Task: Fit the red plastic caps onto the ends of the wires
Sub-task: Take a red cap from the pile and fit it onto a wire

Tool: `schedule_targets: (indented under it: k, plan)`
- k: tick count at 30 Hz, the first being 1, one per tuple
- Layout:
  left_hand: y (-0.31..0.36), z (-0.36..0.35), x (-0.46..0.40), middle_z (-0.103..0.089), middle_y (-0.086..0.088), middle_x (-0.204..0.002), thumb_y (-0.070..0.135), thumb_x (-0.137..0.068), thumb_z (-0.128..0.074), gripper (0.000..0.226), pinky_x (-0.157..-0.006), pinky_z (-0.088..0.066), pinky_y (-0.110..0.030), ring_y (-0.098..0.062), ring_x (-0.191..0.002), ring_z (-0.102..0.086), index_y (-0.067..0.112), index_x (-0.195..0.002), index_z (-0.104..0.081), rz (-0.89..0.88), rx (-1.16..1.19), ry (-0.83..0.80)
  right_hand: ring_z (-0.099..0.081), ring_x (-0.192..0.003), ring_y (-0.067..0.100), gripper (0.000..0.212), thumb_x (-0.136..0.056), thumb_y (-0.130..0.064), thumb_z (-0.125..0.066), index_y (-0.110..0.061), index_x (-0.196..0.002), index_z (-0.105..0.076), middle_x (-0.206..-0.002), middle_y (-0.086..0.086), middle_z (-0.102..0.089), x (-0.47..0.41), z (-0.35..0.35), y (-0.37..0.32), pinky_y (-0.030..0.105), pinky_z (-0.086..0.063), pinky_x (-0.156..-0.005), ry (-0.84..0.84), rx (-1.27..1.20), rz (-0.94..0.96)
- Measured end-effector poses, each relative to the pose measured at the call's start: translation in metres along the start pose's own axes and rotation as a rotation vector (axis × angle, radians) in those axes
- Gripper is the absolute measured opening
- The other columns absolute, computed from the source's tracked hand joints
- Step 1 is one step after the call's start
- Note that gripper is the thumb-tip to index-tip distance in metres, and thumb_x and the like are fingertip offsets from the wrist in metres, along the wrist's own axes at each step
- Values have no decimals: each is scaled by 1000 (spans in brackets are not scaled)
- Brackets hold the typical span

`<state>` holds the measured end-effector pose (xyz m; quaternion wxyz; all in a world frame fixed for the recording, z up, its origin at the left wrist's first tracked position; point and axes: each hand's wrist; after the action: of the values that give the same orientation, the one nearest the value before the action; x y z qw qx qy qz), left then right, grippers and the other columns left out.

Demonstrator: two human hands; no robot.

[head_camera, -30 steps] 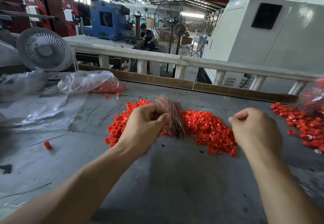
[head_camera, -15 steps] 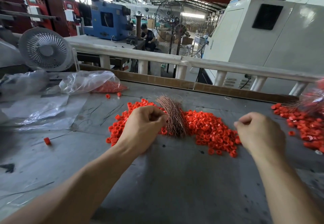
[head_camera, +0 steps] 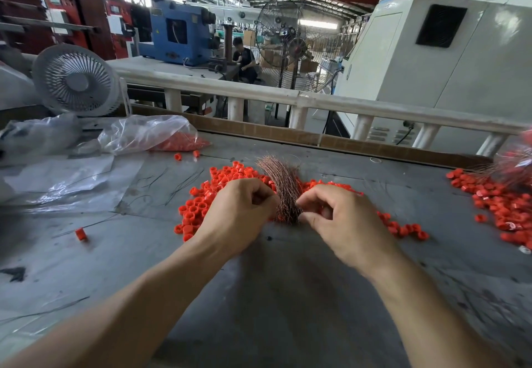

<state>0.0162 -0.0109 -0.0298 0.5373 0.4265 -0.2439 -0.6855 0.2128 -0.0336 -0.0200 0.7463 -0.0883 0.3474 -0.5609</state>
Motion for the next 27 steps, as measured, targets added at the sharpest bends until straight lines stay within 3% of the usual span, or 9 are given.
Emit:
schedule_targets:
  k: [3, 6, 10, 13, 16, 18, 22, 27]
  plan:
    - [-1, 2, -1, -70, 8, -64, 29, -92, -69, 19, -52, -51, -33, -9, -51, -60, 26, -73, -70, 0, -13, 12, -56, -85, 1, 29, -87, -17, -78, -36, -108, -72, -91, -18, -57, -1, -10, -7, 30, -50, -79, -50, 66, 99]
    - [-3, 6, -4, -69, 15, -65, 26, -90, -70, 18, -48, -45, -21, -2, -52, -58, 27, -71, -70, 7, -56, 72, -59, -98, 10, 23, -90, -14, -74, -32, -104, -77, -99, -14, -60, -3, -16, -12, 36, -52, -86, -45, 127, 138]
    - [-4, 14, -9, -66, 25, -72, 24, -87, -68, 17, -52, -39, -13, 4, -68, -61, 30, -71, -69, 7, -169, 114, -56, -98, 5, 13, -86, -14, -80, -27, -90, -80, -98, -16, -61, -4, -14, -13, 23, -46, -88, 38, 17, 182]
    - [-7, 18, -8, -66, 18, -70, 24, -87, -68, 11, -59, -43, -23, -2, -70, -60, 30, -77, -69, 17, -308, 124, -60, -96, 0, 12, -87, -13, -79, -25, -86, -78, -106, -17, -66, -3, -10, -17, 10, -40, -85, 111, -122, 198]
    - [-9, 21, -6, -60, 21, -73, 21, -85, -70, 8, -73, -45, -31, -5, -74, -54, 28, -82, -70, -1, -403, 114, -66, -105, 3, 13, -92, -15, -72, -28, -90, -73, -107, -16, -72, -2, -7, -22, 14, -48, -87, 192, -298, 204]
    - [-10, 21, -4, -58, 19, -74, 20, -85, -71, 8, -80, -46, -35, -8, -76, -54, 28, -82, -69, -27, -456, 96, -71, -98, 9, 12, -95, -19, -65, -30, -94, -70, -101, -13, -75, 0, -5, -28, 24, -57, -78, 240, -467, 164]
    - [-9, 21, -2, -60, 14, -82, 29, -85, -76, 7, -89, -47, -39, -15, -90, -58, 30, -84, -69, -61, -507, 71, -76, -84, 17, 10, -101, -21, -56, -27, -100, -64, -89, -3, -77, 6, -1, -40, 23, -54, -51, 364, -691, 122]
    - [-8, 20, -4, -59, 11, -97, 42, -86, -75, 17, -95, -43, -38, -17, -101, -57, 36, -100, -68, -85, -568, 35, -73, -60, 23, 13, -107, -17, -52, -23, -103, -63, -76, 10, -67, 8, 2, -46, 27, -50, -40, 491, -772, 28]
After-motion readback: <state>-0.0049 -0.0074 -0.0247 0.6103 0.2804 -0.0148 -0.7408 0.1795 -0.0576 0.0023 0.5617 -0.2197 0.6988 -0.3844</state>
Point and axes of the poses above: each hand's wrist, its own x-axis away from the middle knuckle, its own z-axis out of the back of the hand, y = z × x
